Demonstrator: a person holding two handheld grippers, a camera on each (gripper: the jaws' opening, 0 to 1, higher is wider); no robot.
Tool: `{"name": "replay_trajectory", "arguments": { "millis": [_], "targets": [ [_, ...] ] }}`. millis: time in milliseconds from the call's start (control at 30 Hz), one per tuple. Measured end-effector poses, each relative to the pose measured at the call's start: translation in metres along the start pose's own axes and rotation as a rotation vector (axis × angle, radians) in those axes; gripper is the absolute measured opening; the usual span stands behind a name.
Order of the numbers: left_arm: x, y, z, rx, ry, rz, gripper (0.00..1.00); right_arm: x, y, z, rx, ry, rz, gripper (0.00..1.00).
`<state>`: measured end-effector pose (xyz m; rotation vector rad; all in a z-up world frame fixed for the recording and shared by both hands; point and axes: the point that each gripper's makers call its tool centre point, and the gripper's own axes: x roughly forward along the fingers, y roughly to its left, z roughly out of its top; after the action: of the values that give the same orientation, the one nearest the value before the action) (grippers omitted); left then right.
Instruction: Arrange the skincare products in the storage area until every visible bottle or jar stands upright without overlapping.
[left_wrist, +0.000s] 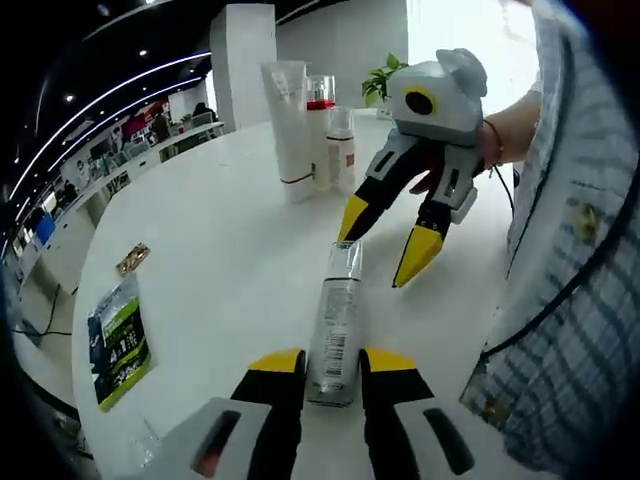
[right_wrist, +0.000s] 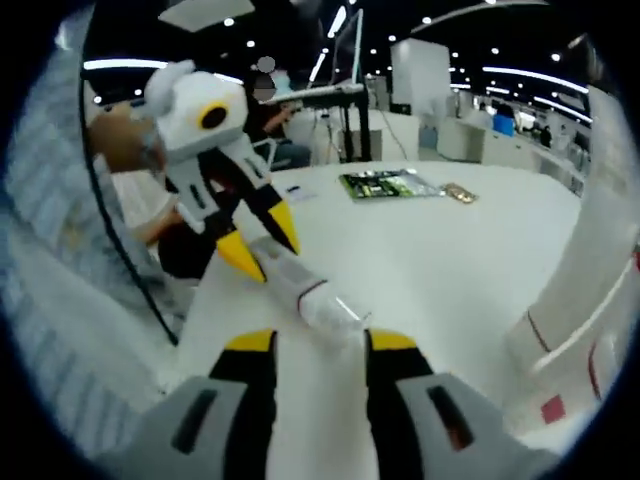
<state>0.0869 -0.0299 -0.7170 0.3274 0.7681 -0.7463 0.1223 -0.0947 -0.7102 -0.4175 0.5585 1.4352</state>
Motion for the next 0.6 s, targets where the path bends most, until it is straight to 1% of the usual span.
{"name": "replay_trajectory", "arguments": {
  "millis": [100, 200, 233, 300, 333, 400, 467, 600],
  "targets": [
    [0.001, 0.002, 0.000, 0.015, 0.015, -0.002, 0.21, 0.002, -0.006, -0.003, 0.009, 0.007, -0.003, 0.33],
    [0.002, 0.003, 0.001, 0.039, 0.016, -0.007, 0.21, 0.002, -0.013, -0.003, 0.027, 0.002, -0.012, 0.33],
    [0.002, 0.003, 0.001, 0.067, 0.019, -0.009, 0.21, 0.002, -0.015, -0.002, 0.040, -0.002, -0.013, 0.33],
    [0.002, 0.002, 0.001, 0.079, 0.021, -0.014, 0.20, 0.002, -0.016, -0.001, 0.058, -0.013, -0.010, 0.32],
    [0.002, 0.002, 0.002, 0.104, 0.026, -0.020, 0.20, 0.003, -0.017, 0.001, 0.065, -0.025, -0.004, 0.32],
    [0.003, 0.000, 0.003, 0.148, 0.025, -0.034, 0.20, 0.004, -0.017, 0.000, 0.063, -0.025, 0.000, 0.32],
    [0.004, -0.005, 0.006, 0.215, 0.031, -0.064, 0.20, 0.005, -0.014, -0.003, 0.050, -0.014, 0.014, 0.31],
    [0.006, -0.006, 0.008, 0.245, 0.047, -0.087, 0.20, 0.004, -0.005, -0.005, 0.033, -0.003, 0.043, 0.26]
  ]
}}
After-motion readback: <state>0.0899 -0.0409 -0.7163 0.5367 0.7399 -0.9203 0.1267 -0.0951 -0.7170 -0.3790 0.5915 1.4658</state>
